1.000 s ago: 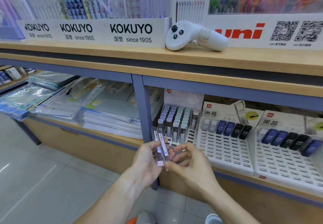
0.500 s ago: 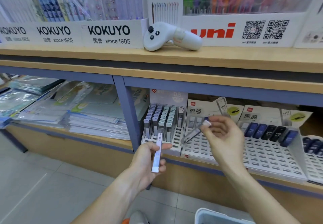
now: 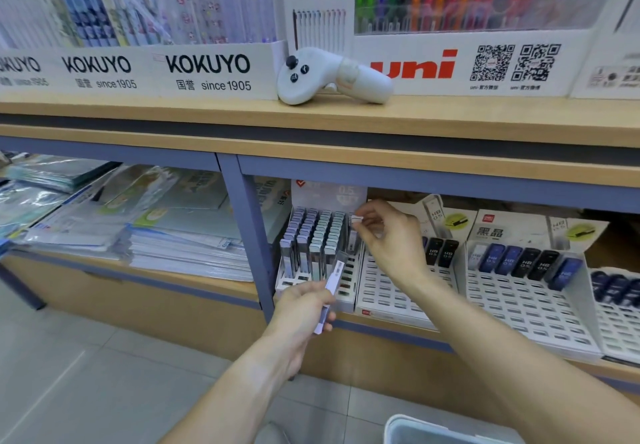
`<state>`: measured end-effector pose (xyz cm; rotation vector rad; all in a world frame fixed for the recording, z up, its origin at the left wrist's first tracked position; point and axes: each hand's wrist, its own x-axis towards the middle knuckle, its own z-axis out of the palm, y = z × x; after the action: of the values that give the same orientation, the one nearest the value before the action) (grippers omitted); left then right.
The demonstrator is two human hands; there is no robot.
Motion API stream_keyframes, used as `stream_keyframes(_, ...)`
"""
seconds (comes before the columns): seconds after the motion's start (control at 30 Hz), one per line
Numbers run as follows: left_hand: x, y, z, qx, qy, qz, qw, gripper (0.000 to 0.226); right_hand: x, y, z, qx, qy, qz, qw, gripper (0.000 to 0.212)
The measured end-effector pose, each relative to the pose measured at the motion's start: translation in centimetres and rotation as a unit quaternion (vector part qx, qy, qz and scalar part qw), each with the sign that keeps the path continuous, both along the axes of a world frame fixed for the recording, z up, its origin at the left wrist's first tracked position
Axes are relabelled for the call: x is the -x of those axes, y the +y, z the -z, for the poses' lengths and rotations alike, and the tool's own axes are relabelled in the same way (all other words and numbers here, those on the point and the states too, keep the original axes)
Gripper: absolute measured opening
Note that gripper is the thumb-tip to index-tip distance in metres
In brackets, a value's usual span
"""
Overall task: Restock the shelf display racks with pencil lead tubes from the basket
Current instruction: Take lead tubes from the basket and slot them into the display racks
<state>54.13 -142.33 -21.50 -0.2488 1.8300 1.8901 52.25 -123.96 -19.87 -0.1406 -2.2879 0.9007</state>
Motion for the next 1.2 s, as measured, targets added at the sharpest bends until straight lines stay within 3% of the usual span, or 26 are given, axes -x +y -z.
stream_keyframes(0.5,1.0,-0.8,0.9,0.035,0.053,-0.025,0.998,0.025,-0.1,0.8,0.9,-0.017,-0.023,-0.029,0.999,0.017)
stream_keyframes(0.73,1.0,-0.7,0.5,0.031,0.075,-0.066,0.995,0.02,1.3,1.1,1.5,-0.132,-0.059,-0.001,0.99,0.027)
stream_keyframes(0.9,0.6,-0.7,-0.2,-0.004,0.099,-0.076,0.992,0.016,0.8,0.7,1.0,-0.151,-0.092,-0.014,0.984,0.031)
stream_keyframes(1.0,0.3,-0.6,-0.7,-0.04,0.11,-0.065,0.991,0.01,-0.9,0.0,0.2,-0.087,-0.069,-0.041,0.993,0.03)
stream_keyframes(1.1,0.1,-0.3,-0.8,-0.042,0.12,-0.032,0.991,0.012,-3.2,-1.1,-0.9,0.087,-0.095,-0.147,0.981,0.025)
stream_keyframes(1.2,-0.1,0.1,-1.1,-0.037,0.133,0.019,0.99,0.015,-4.3,-1.3,-1.1,0.119,-0.119,-0.218,0.961,0.031)
